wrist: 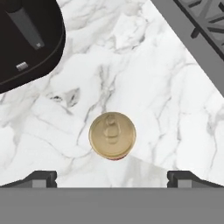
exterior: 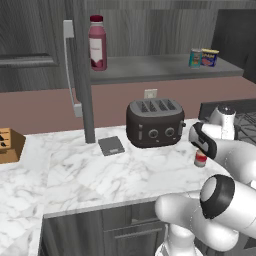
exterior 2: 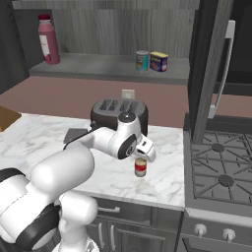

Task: Pick the cans from the counter and place them in their designated side in the cabinet.

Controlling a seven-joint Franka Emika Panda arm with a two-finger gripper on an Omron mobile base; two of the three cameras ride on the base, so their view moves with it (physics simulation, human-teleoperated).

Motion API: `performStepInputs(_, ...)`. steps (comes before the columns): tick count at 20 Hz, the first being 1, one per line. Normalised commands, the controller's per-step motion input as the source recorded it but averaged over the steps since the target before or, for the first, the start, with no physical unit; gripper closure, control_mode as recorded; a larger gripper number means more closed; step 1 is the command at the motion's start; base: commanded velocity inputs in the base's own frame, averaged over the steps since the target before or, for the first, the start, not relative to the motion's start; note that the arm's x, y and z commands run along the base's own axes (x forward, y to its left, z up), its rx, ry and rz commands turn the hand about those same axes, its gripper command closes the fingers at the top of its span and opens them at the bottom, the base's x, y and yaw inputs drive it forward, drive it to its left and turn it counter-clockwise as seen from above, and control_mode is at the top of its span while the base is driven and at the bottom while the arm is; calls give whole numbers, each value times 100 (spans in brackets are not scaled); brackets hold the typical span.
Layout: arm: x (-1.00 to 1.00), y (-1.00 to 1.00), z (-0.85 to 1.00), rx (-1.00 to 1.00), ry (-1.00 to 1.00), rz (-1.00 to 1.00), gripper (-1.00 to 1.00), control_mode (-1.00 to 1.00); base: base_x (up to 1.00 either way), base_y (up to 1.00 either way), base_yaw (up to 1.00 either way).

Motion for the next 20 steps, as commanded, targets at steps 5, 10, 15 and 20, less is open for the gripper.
performStepInputs(5,0,-2,-12,2,0,0,-100,-100,0,0,0)
performStepInputs(10,0,-3,-13,1,0,0,-100,-100,0,0,0)
performStepInputs(15,1,-3,-13,1,0,0,-100,-100,0,0,0)
performStepInputs(20,2,-2,-14,1,0,0,-100,-100,0,0,0)
